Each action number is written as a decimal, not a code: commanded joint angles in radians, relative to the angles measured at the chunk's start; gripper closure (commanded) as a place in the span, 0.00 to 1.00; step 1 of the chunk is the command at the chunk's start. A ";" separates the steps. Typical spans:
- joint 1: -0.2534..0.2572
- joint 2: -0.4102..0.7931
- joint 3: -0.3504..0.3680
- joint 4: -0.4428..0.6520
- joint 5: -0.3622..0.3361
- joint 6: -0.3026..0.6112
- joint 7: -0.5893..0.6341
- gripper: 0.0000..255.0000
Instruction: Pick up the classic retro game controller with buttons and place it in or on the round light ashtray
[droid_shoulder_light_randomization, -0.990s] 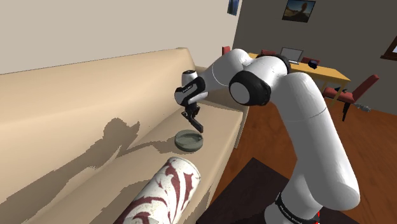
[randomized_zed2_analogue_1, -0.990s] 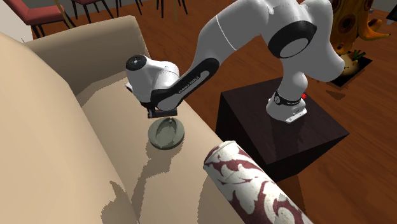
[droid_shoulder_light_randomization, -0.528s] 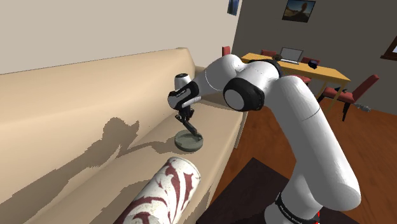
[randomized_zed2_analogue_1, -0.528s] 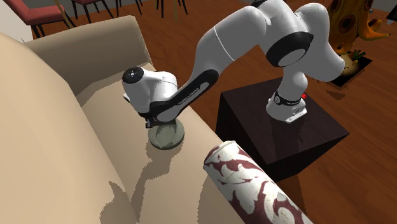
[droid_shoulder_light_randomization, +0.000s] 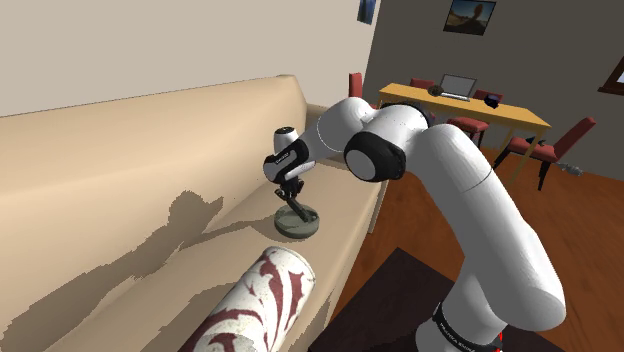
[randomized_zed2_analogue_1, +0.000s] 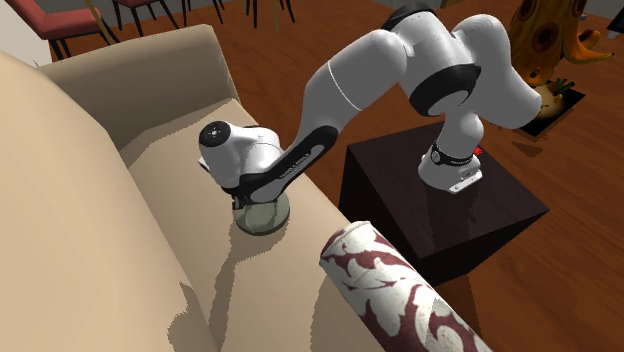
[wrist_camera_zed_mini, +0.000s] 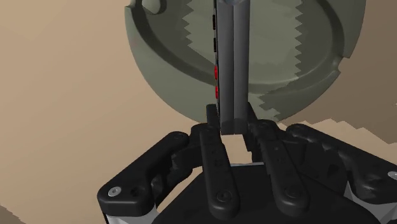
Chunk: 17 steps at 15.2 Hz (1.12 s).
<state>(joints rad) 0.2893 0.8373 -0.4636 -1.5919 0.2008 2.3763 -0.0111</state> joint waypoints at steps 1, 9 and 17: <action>-0.005 0.020 0.006 0.007 0.005 0.013 0.001 1.00; -0.009 0.035 0.011 0.011 0.009 0.024 0.001 1.00; 0.001 0.010 0.003 0.003 0.002 0.006 0.004 0.00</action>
<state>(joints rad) 0.2862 0.8603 -0.4561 -1.5862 0.2068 2.3929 -0.0079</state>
